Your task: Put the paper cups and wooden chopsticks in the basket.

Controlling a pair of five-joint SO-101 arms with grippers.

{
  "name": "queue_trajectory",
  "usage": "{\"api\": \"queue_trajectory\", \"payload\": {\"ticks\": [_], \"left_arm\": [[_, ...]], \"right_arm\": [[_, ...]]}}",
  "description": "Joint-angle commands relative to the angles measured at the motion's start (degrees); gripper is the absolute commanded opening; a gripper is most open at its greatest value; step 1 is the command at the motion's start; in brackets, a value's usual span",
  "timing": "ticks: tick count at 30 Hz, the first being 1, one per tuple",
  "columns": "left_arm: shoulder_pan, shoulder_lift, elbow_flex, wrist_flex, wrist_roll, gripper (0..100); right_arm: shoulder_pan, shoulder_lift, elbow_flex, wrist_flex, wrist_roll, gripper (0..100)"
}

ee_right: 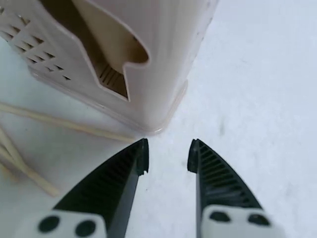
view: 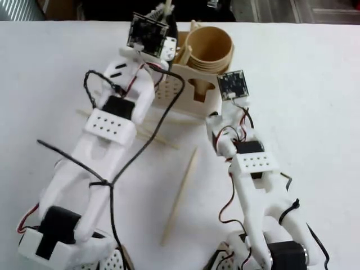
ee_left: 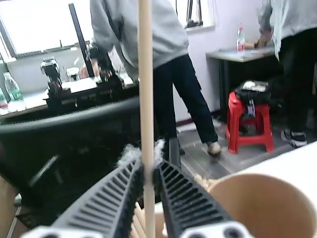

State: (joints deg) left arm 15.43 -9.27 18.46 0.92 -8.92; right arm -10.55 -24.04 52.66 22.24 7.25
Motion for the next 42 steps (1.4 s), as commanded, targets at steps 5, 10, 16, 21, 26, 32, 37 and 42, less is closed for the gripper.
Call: {"api": "queue_trajectory", "payload": {"ticks": [5, 10, 16, 21, 26, 32, 37, 42], "left_arm": [[-0.1, -0.7, -3.9, 8.9, 0.4, 15], [-3.3, -7.6, -3.7, 17.1, 0.2, 15], [-8.7, -17.0, -3.3, 31.8, -10.8, 15], [-14.9, -19.2, -3.3, 44.1, -23.8, 15], [-19.9, -19.1, -2.1, 51.6, -35.1, 15], [-20.6, -19.1, 7.7, 55.5, -47.4, 23], [-20.4, -19.0, 17.7, 46.9, -51.3, 24], [-19.6, -13.1, 20.9, 41.7, -52.0, 24]], "right_arm": [[0.1, -2.1, -0.5, -1.2, 0.4, 14.4], [0.1, -2.1, -0.5, -1.2, 0.4, 14.4], [0.1, -2.1, -0.5, -1.2, 0.4, 14.4], [0.1, -2.1, -0.4, -1.2, 0.4, 14.4], [0.1, -2.1, -0.4, -1.2, 0.4, 14.4], [0.1, -2.1, 0.1, -1.2, 0.4, 14.4], [0.1, -2.1, 0.2, -1.2, 0.4, 14.4], [0.1, -2.1, 0.2, -1.2, 0.4, 14.4]]}}
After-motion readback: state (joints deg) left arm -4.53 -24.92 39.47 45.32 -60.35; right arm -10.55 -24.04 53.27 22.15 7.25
